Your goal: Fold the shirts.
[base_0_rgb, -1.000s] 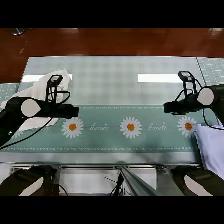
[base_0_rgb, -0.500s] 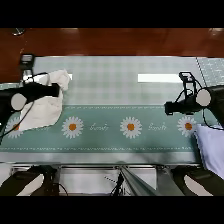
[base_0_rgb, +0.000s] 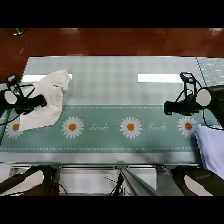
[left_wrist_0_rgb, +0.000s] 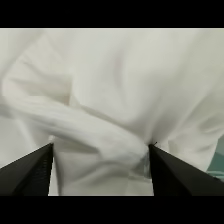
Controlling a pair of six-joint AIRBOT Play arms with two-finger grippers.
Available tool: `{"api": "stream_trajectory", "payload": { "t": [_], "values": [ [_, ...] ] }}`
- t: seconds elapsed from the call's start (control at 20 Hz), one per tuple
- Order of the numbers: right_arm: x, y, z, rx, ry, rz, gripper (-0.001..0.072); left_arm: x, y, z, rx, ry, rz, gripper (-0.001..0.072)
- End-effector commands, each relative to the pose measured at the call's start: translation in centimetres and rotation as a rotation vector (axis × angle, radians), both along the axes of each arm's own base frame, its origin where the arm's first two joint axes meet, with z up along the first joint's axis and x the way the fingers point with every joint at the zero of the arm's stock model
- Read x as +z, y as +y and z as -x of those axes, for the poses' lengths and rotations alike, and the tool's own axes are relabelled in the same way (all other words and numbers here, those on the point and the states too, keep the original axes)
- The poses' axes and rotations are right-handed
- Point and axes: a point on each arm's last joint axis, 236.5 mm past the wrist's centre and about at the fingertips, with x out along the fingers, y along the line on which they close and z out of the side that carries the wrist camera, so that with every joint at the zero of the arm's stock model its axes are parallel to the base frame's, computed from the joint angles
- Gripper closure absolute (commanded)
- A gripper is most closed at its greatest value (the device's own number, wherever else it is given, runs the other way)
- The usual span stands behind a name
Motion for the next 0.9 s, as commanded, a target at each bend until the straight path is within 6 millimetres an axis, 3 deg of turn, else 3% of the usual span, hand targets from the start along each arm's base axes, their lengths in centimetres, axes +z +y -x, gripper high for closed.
{"api": "stream_trajectory", "payload": {
  "t": [0.0, 0.05, 0.15, 0.25, 0.35, 0.45, 0.6, 0.7, 0.85],
  "values": [
    [0.3, -0.5, 0.9, -0.027, 0.025, 0.015, 0.0092, -1.5, -2.9, -0.8, -0.004, 0.045, 0.142, 0.0684],
    [1.0, -0.6, 0.9, -0.026, 0.011, 0.017, 0.0092, 0.2, -3.6, -1.9, -0.055, 0.017, 0.162, 0.0679],
    [3.5, -0.6, 0.5, -0.027, -0.07, 0.005, 0.0092, 7.1, -5.8, -5.5, -0.192, -0.135, 0.209, 0.0679],
    [6.6, -0.5, 0.3, -0.033, -0.168, -0.012, 0.0092, 18.2, -7.5, -9.0, -0.267, -0.397, 0.232, 0.0679],
    [9.2, -0.6, 0.8, -0.038, -0.243, -0.026, 0.0092, 31.2, -8.1, -9.8, -0.3, -0.695, 0.189, 0.068],
    [10.7, -0.8, 2.4, -0.041, -0.269, -0.031, 0.0092, 42.1, -8.5, -7.7, -0.337, -0.926, 0.109, 0.068],
    [12.8, -0.7, 4.1, -0.042, -0.323, -0.057, 0.0092, 53.9, -11.0, -3.0, -0.406, -1.184, 0.089, 0.068],
    [14.3, -0.4, 4.7, -0.042, -0.377, -0.085, 0.0092, 59.2, -13.8, 0.2, -0.475, -1.316, 0.132, 0.068],
    [15.8, 0.1, 5.6, -0.037, -0.433, -0.12, 0.0092, 64.9, -16.5, 3.8, -0.52, -1.483, 0.195, 0.068]
  ]
}}
